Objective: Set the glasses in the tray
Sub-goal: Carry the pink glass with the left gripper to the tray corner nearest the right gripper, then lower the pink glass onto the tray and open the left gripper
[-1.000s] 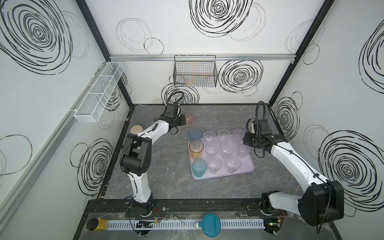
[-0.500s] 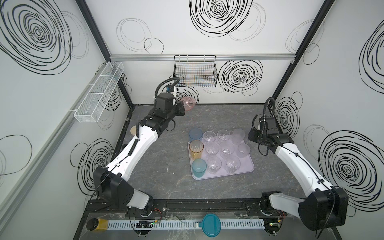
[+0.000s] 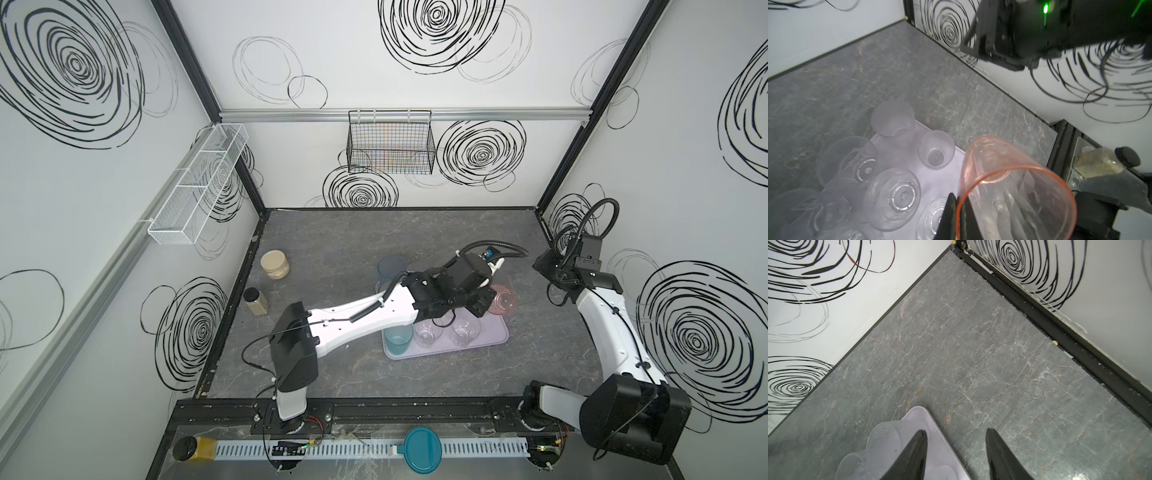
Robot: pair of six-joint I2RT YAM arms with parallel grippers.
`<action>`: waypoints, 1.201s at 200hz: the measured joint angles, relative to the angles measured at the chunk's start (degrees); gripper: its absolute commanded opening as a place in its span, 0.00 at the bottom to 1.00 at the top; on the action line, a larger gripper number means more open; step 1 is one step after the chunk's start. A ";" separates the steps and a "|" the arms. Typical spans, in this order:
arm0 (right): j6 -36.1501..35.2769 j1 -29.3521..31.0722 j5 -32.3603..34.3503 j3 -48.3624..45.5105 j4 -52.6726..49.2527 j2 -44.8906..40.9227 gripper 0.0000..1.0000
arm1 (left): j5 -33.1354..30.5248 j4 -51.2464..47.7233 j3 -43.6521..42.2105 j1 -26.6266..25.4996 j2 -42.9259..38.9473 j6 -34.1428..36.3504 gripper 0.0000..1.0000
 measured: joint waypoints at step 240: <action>3.45 0.09 -4.24 -7.48 4.15 -3.82 0.51 | -8.63 -13.55 19.54 -2.21 25.31 11.65 0.11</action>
